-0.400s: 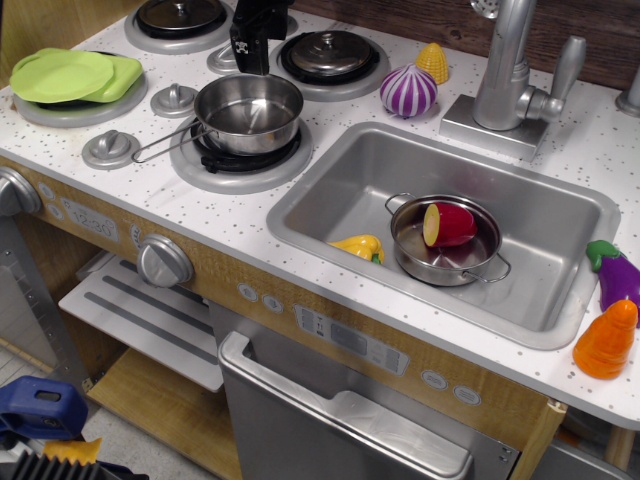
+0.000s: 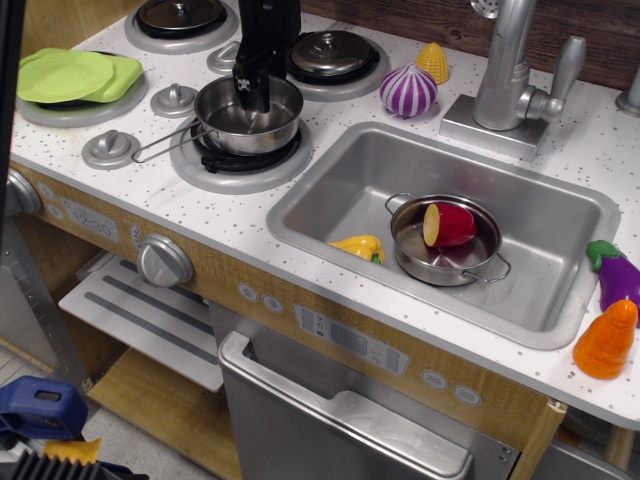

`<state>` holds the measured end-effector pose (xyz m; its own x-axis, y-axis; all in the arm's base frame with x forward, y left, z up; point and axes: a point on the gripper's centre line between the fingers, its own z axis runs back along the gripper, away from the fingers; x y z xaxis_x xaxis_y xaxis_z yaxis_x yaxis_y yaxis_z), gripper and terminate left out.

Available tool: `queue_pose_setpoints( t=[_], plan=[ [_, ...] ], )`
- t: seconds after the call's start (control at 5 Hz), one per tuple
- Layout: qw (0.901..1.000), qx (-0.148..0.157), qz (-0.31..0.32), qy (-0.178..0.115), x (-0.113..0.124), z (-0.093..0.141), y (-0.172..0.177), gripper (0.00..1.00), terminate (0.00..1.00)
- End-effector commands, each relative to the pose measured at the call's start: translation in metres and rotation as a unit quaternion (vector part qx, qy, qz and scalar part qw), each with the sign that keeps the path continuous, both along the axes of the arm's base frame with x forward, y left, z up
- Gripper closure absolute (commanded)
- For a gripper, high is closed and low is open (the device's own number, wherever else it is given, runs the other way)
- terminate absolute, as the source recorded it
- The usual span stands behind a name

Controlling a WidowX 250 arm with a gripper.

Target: Pick up pan from stove

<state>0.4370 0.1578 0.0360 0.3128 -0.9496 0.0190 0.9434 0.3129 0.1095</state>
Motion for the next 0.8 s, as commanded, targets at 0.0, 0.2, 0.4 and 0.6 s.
queue_pose_setpoints(
  t=[0.0,0.2,0.4,0.6],
  plan=[
    [0.999,0.012,-0.009,-0.041,0.005,0.0287,0.0039,0.0,0.0],
    [0.999,0.004,-0.012,-0.044,0.006,0.025,0.0034,0.0,0.0],
    [0.9989,0.008,-0.011,-0.044,0.0063,0.024,0.0036,1.0,0.0],
    [0.999,0.003,-0.013,-0.042,0.007,0.0233,0.005,1.0,0.0]
  ],
)
